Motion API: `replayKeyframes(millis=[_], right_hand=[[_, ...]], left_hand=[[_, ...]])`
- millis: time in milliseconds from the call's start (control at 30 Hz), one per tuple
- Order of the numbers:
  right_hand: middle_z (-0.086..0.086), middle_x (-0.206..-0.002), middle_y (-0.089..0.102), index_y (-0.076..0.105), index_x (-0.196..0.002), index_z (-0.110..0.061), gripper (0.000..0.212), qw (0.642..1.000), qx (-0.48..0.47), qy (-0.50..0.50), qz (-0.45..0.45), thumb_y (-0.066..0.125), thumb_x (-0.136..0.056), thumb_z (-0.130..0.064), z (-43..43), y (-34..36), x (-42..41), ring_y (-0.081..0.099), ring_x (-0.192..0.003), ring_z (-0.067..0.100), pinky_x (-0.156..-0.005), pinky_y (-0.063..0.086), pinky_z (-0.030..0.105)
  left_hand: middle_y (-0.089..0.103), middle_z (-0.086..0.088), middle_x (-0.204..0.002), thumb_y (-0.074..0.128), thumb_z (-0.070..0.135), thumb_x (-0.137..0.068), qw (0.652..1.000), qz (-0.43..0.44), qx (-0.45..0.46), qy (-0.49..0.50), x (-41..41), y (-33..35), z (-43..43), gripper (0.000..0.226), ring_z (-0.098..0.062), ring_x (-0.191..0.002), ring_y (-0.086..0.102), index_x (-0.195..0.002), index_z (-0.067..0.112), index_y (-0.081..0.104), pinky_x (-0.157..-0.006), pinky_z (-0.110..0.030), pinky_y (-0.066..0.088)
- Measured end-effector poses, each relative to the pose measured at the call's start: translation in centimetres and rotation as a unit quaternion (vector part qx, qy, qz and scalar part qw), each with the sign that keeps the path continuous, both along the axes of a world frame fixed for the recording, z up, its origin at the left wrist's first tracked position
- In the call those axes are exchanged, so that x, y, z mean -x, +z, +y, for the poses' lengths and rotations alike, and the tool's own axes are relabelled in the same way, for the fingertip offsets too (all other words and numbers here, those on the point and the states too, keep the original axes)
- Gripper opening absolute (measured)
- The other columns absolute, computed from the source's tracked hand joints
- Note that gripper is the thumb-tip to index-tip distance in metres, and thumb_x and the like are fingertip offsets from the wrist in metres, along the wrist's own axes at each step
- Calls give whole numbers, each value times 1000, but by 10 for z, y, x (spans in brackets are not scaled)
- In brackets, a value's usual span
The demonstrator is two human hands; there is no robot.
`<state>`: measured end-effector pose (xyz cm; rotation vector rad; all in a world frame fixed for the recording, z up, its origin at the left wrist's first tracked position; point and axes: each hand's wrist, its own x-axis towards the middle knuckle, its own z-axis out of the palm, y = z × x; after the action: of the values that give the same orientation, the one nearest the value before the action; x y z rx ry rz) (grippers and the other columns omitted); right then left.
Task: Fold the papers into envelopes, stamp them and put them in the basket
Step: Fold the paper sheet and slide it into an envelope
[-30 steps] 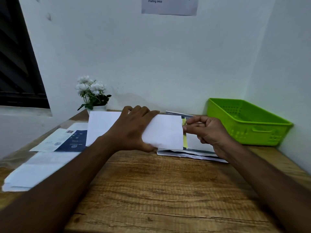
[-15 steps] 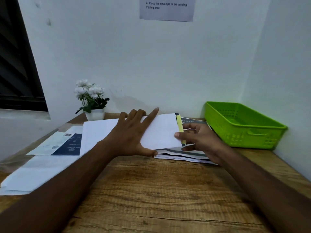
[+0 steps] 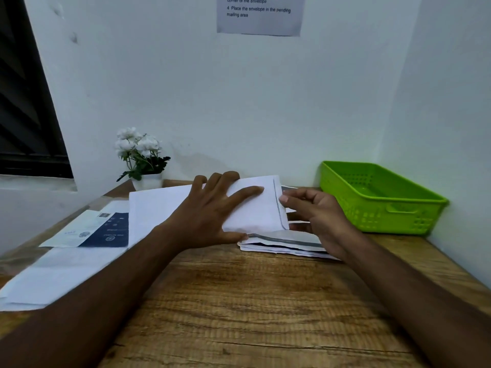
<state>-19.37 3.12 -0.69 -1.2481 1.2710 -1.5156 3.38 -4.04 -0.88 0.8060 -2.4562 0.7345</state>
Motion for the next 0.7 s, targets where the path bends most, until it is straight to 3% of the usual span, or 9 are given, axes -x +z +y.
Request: replayKeyframes(millis=[200, 433, 567, 700], right_hand=[[8, -96, 74, 70, -109, -7, 28, 999, -19, 26, 2, 74, -82, -15, 0, 0, 0, 68, -76, 21, -61, 55, 29], [-1, -74, 73, 69, -81, -14, 10, 999, 32, 20, -22, 74, -80, -6, 1, 3, -2, 66, -62, 12, -54, 54, 26], [3, -75, 70, 66, -73, -13, 16, 991, 125, -25, -47, 74, -78, 0, 1, 3, -7, 67, -61, 17, -53, 54, 29], [-5, -71, 68, 69, -71, -19, 23, 961, 268, -72, 20, 76, -77, 2, 1, 1, -13, 67, -68, 16, -53, 57, 35]], left_hand=[[36, -11, -136, 47, 75, -76, 1000, 0, 24, -11, 3, 3, 5, 86, -29, -121, 39, -148, 33, 26, -99, -48, 29], [23, -13, -154, 66, 63, -70, 998, 8, 60, -5, 6, 3, 3, 92, -29, -140, 25, -148, 34, 26, -110, -56, 15], [47, -9, -132, 65, 55, -73, 994, 73, 72, -35, 12, 5, 11, 72, -26, -119, 44, -136, 25, 48, -97, -45, 26], [58, -7, -128, 53, 53, -85, 977, 173, -38, -120, 26, 3, 29, 63, -21, -113, 56, -133, 12, 52, -93, -38, 44]])
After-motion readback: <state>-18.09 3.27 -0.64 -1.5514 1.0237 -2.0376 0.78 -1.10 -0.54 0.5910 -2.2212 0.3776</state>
